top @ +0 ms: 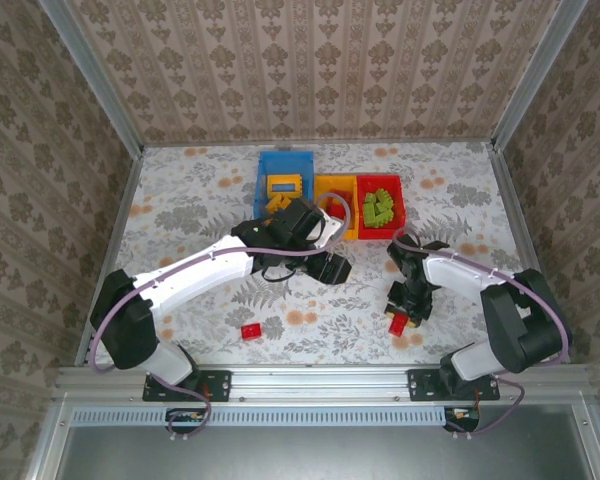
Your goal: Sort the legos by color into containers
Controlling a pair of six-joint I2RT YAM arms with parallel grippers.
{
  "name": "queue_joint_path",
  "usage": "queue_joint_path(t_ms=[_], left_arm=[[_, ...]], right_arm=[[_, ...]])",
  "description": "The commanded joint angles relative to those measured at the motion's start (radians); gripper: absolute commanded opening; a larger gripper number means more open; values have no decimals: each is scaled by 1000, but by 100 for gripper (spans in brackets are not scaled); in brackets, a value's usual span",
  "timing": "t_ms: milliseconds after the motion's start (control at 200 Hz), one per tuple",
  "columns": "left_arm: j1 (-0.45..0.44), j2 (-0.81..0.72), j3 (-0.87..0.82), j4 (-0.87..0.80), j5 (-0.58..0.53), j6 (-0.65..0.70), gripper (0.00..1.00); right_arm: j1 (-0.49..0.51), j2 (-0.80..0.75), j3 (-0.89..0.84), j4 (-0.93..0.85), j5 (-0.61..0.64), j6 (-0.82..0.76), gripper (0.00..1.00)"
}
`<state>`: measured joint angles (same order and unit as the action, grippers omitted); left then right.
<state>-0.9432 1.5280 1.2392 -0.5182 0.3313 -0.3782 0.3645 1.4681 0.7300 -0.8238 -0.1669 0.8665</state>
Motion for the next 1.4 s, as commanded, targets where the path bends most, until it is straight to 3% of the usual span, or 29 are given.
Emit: queue_joint_path(t_ms=[0, 90, 250, 500, 760, 860, 935, 1015, 1095, 1395], left_arm=[[-4, -57, 8, 24, -52, -42, 68], [10, -100, 5, 17, -132, -76, 67], [75, -177, 34, 14, -233, -131, 66], [206, -130, 143, -38, -238, -134, 66], [222, -97, 175, -33, -238, -156, 66], [215, -107, 155, -37, -246, -165, 66], [210, -121, 140, -44, -255, -167, 66], [208, -133, 132, -55, -261, -167, 66], [207, -142, 125, -71, -267, -165, 66], [211, -201, 49, -169, -333, -225, 66]], right_arm=[[20, 27, 39, 43, -25, 20, 29], [45, -7, 87, 45, 24, 20, 22], [77, -1, 324, 32, 136, -61, 21], [63, 325, 760, 130, 144, -184, 20], [29, 678, 1202, 89, 104, -250, 21], [18, 787, 1340, 30, 83, -257, 26], [15, 840, 1405, -4, 69, -268, 36], [16, 843, 1421, -9, 60, -283, 49], [18, 807, 1394, -3, 74, -298, 55], [53, 431, 949, 227, 130, -349, 58]])
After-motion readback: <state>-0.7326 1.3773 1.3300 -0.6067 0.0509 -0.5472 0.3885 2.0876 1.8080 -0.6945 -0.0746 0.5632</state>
